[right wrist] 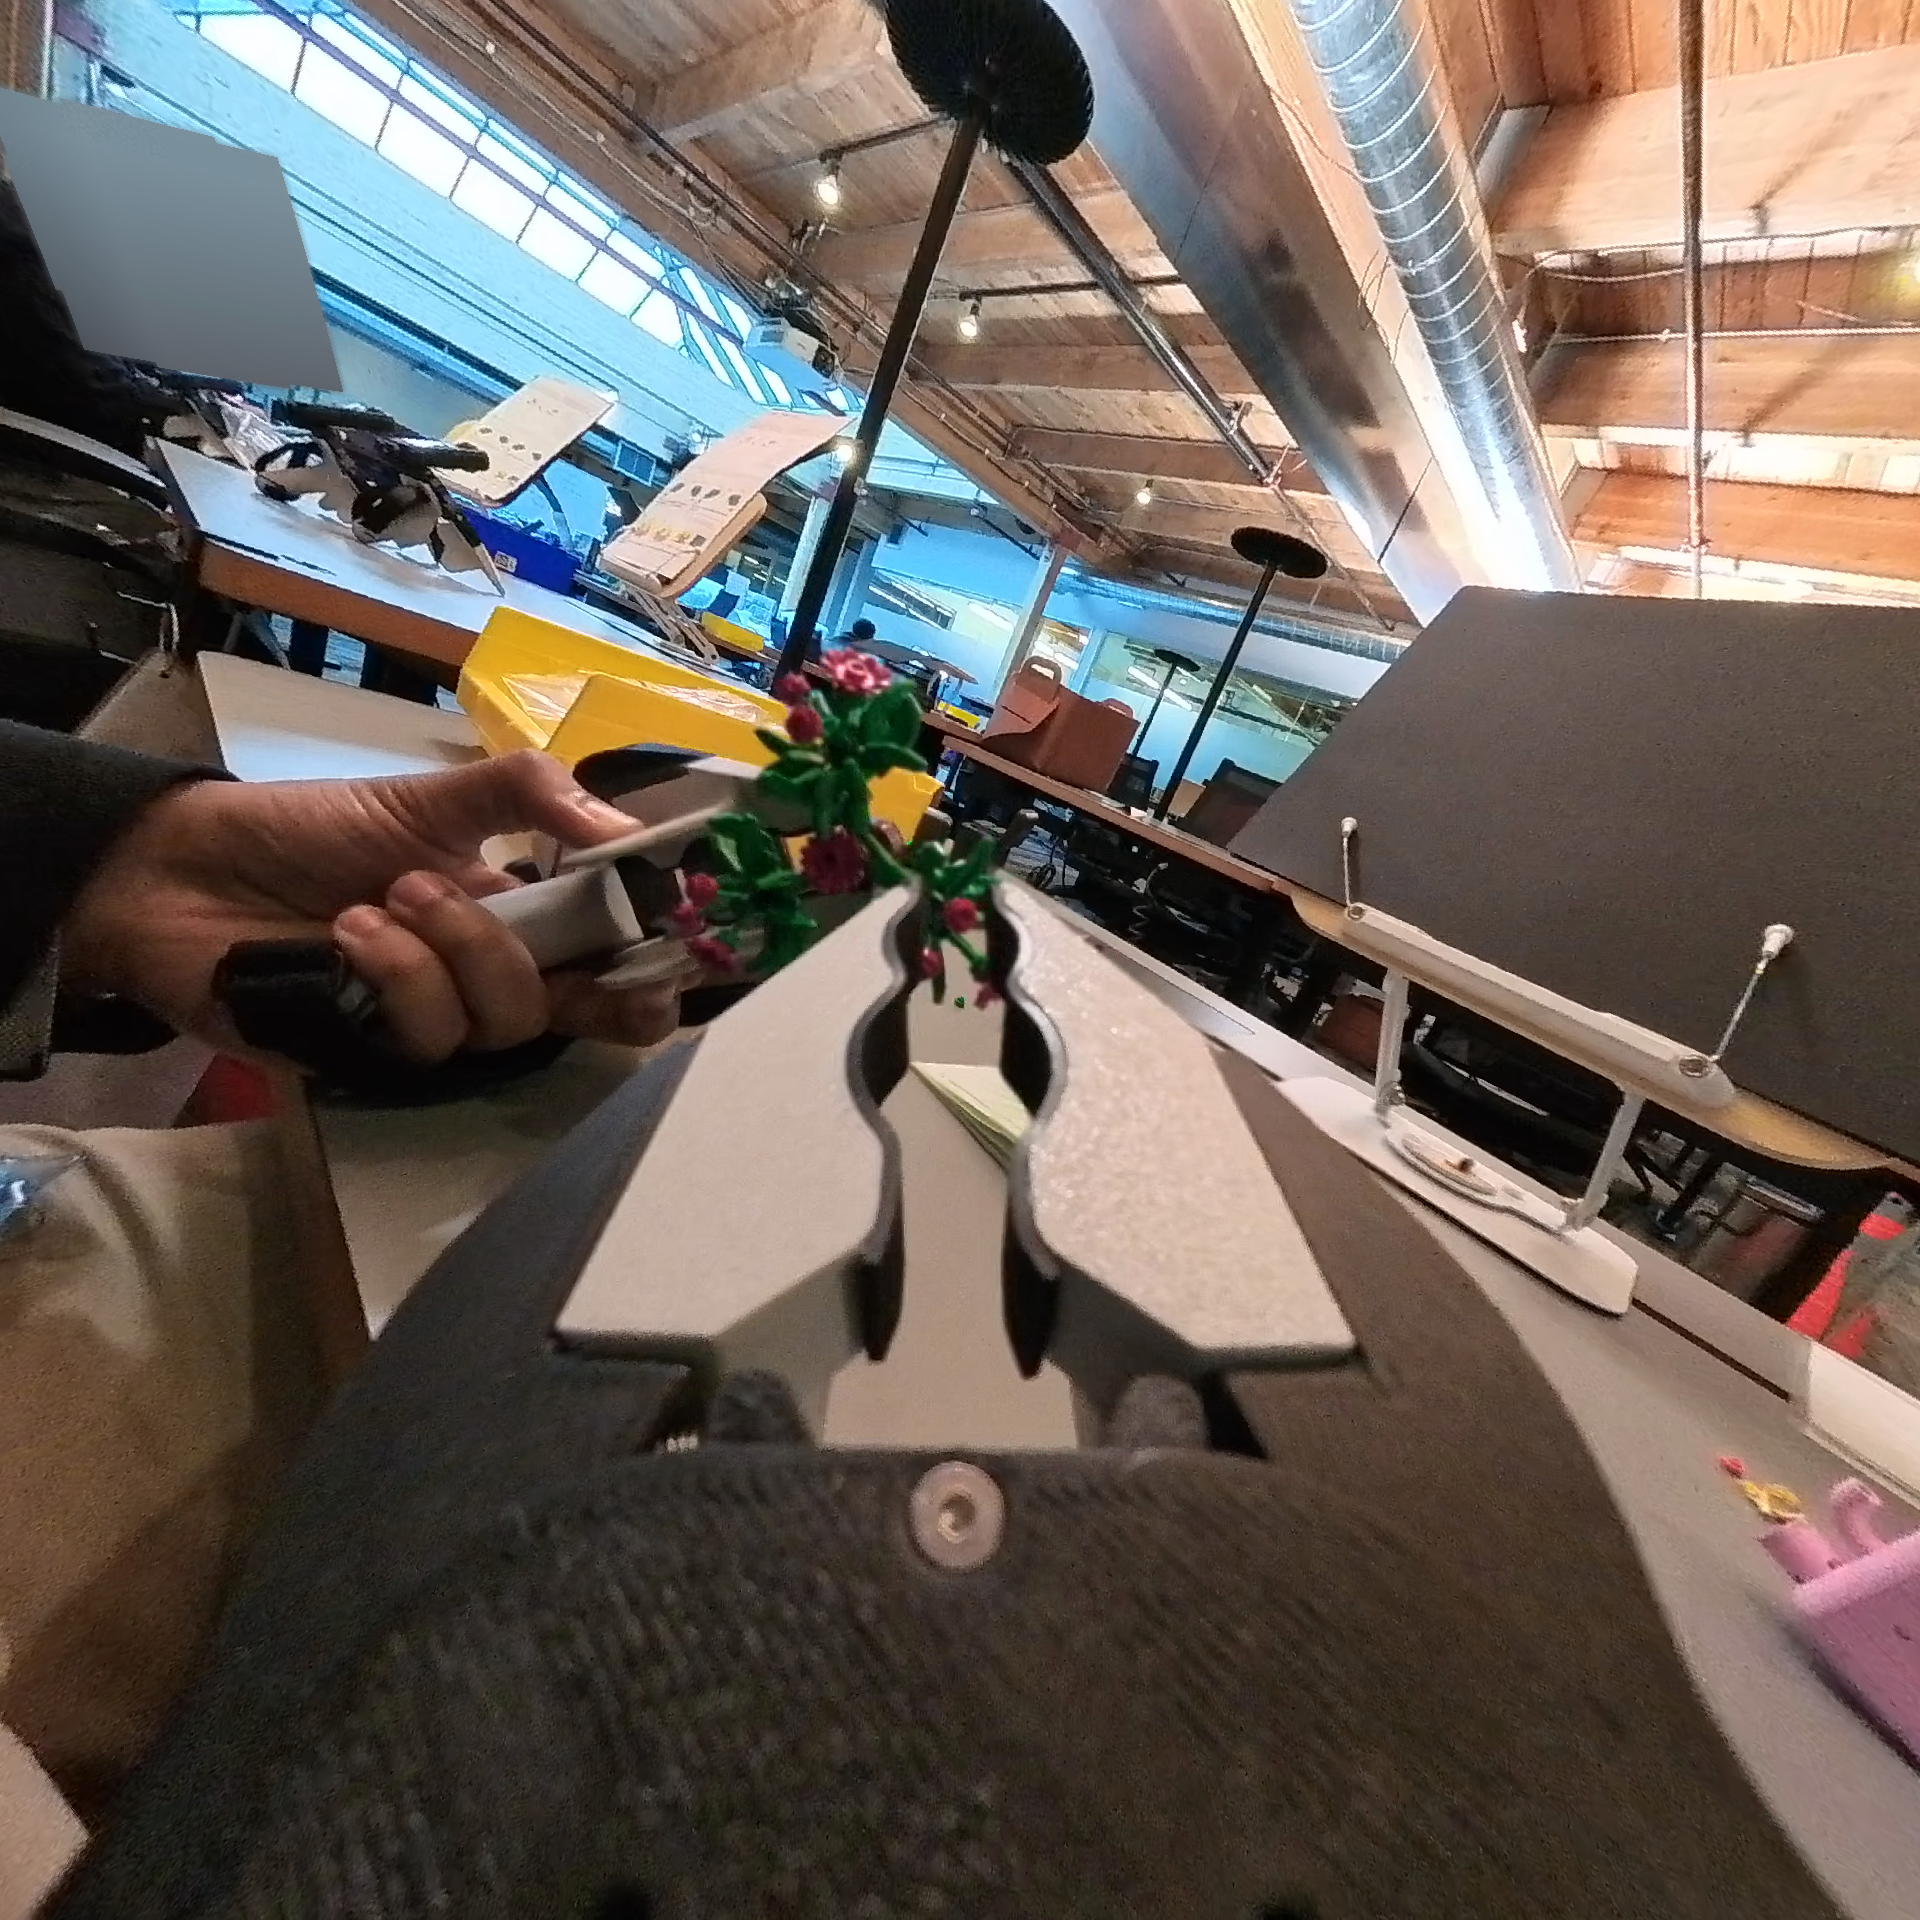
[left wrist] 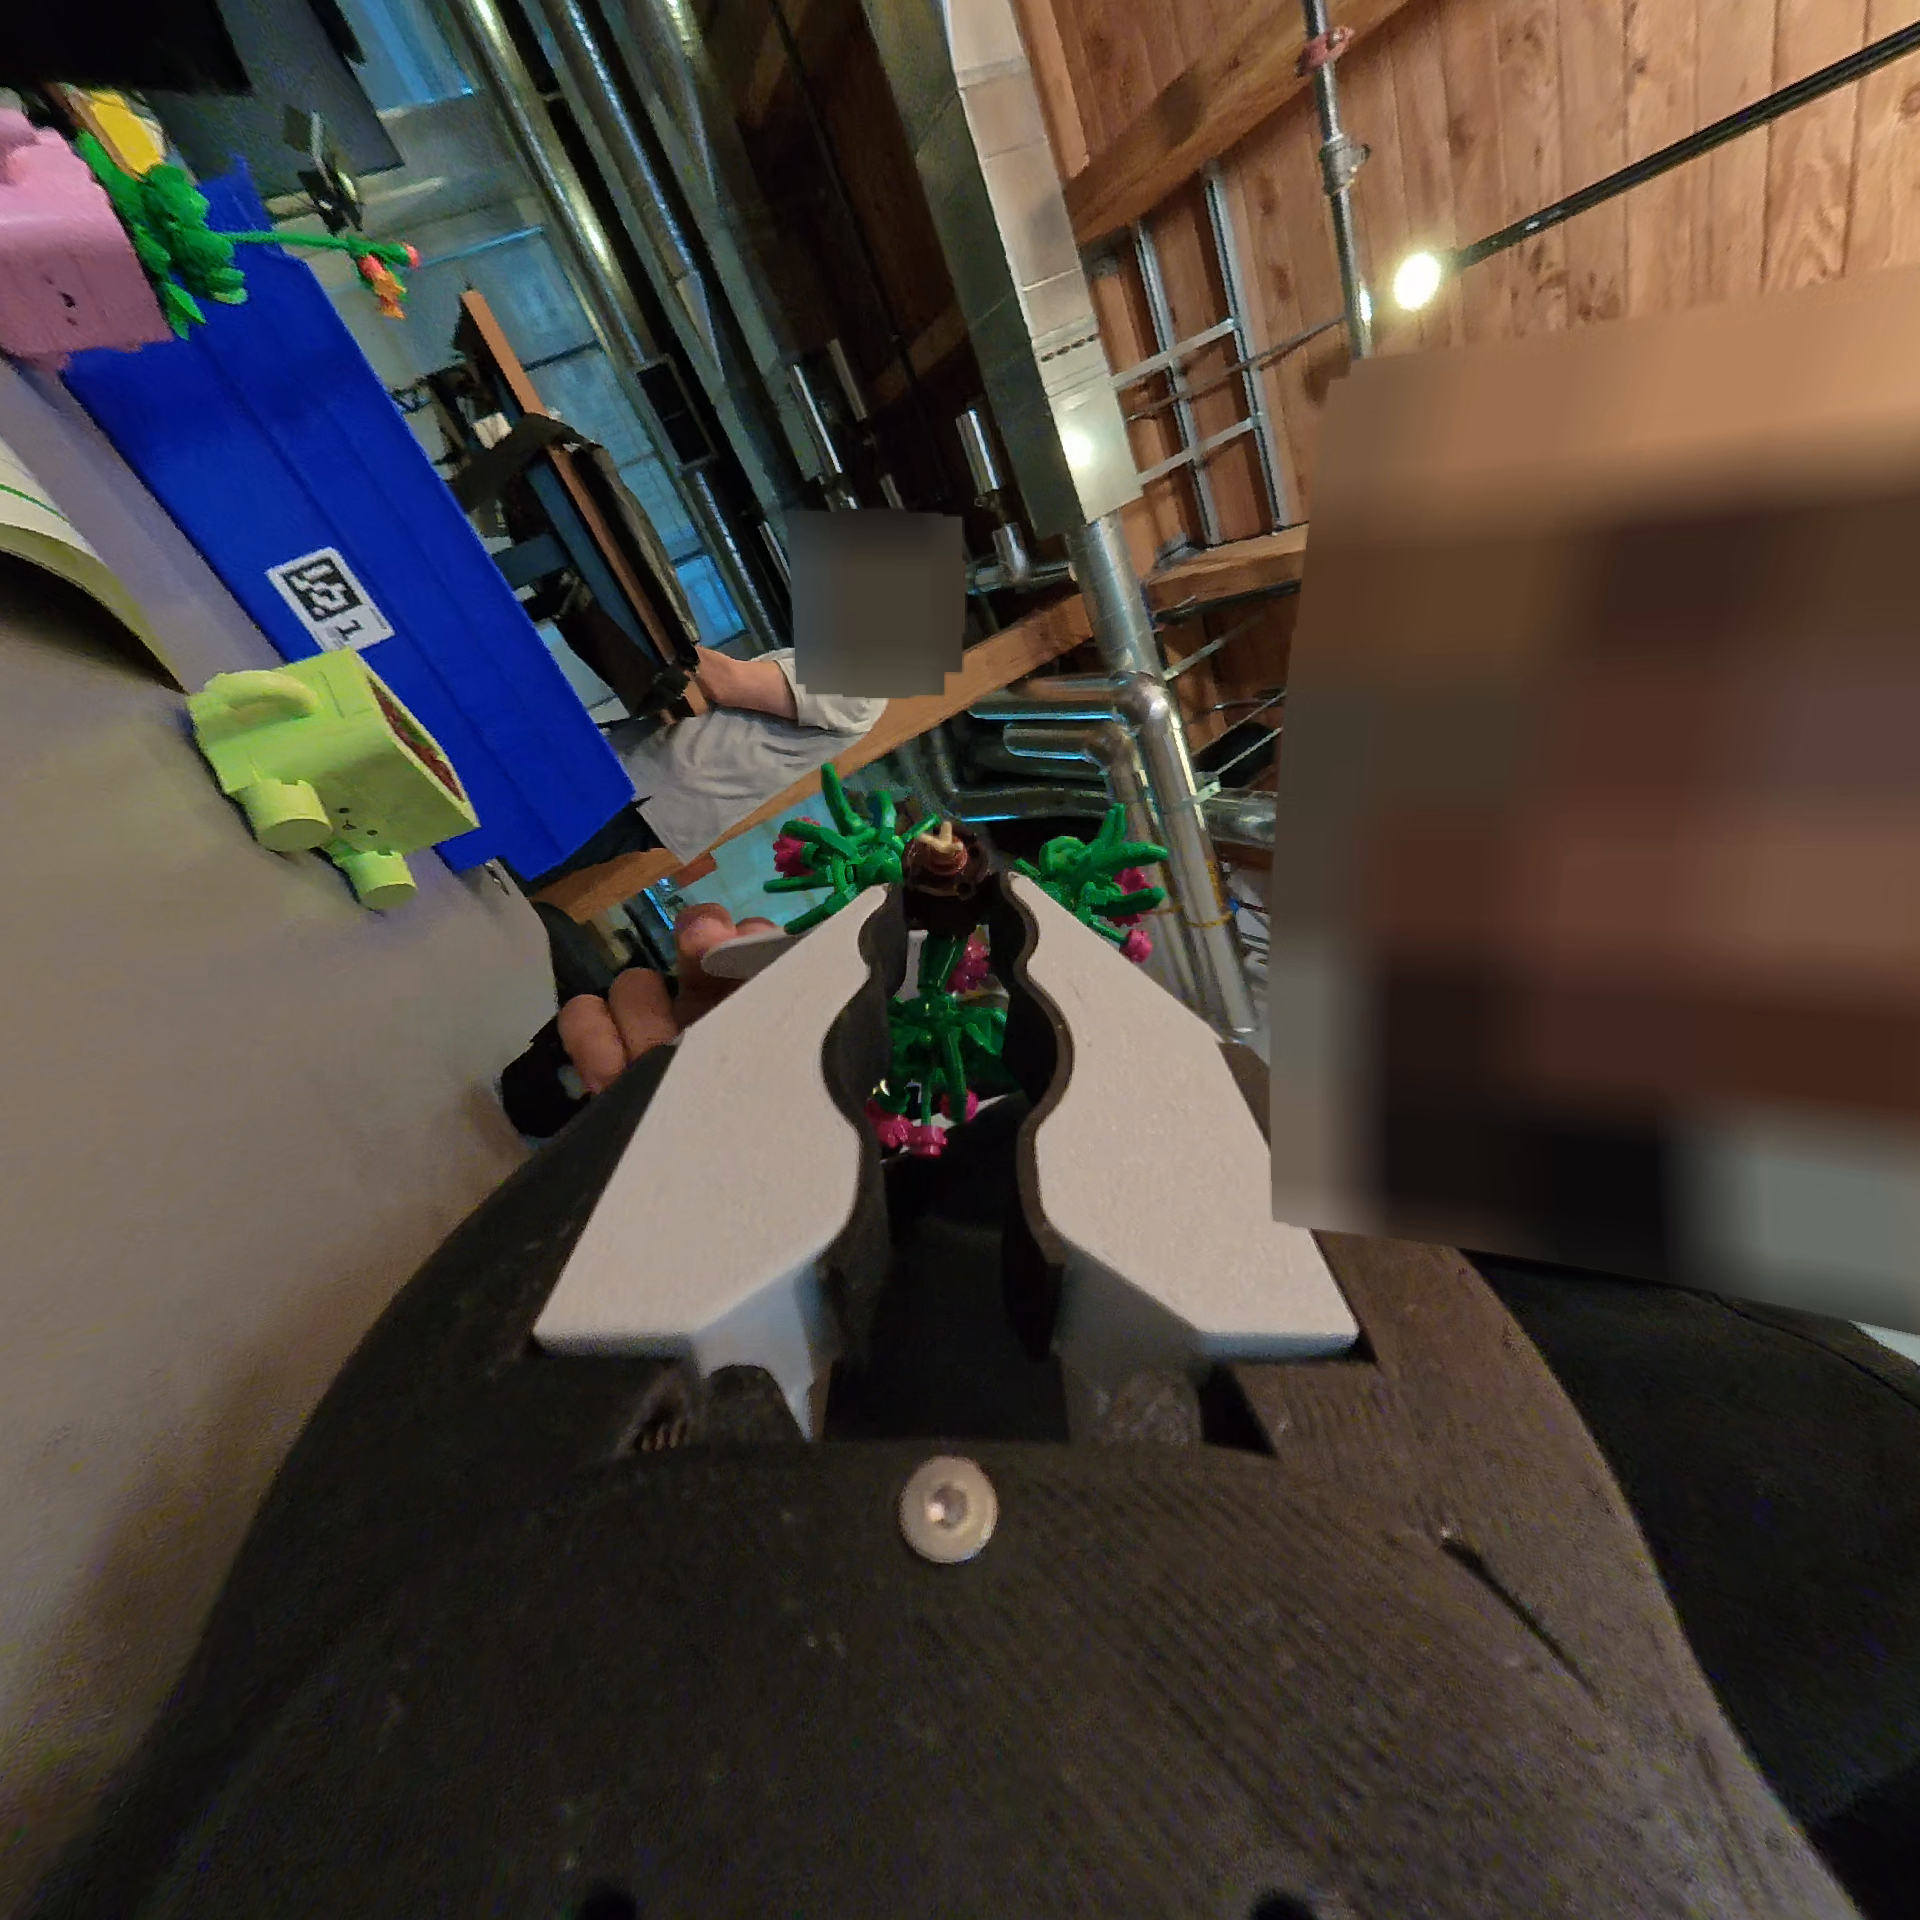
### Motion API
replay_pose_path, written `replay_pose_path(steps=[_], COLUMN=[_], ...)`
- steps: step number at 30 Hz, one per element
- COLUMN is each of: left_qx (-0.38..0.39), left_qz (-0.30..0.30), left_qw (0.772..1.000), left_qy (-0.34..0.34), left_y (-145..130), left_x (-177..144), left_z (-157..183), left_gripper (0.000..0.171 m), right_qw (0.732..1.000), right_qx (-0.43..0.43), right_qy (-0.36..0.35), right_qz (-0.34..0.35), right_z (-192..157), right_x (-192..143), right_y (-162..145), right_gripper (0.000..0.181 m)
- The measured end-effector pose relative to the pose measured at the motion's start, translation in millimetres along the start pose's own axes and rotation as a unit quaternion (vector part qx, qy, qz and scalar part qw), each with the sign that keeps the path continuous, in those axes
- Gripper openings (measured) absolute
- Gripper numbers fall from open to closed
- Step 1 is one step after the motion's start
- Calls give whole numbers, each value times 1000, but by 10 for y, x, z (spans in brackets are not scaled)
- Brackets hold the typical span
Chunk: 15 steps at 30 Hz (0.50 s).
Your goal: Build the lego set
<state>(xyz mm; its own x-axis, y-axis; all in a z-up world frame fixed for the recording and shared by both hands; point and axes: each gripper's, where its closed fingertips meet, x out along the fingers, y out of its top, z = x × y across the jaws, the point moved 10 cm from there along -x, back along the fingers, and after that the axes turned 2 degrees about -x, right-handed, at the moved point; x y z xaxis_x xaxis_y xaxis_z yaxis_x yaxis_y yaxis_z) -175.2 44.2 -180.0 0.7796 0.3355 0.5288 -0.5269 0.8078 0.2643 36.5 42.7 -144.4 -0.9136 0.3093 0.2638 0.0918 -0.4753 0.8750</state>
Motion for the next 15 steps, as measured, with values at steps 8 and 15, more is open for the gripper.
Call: replay_pose_path(steps=[8,15], left_qx=[48,55], left_qz=[-24,49], left_qw=[997,997], left_qy=[47,37], left_y=[-45,31], left_x=[69,-60], left_z=[13,43], left_gripper=[11,11], right_qw=[1000,990], right_qx=[6,119], right_qy=[-8,-23], right_qz=[24,69], right_z=[20,237], right_x=[-37,-130], right_y=[7,-20], right_gripper=[0,0])
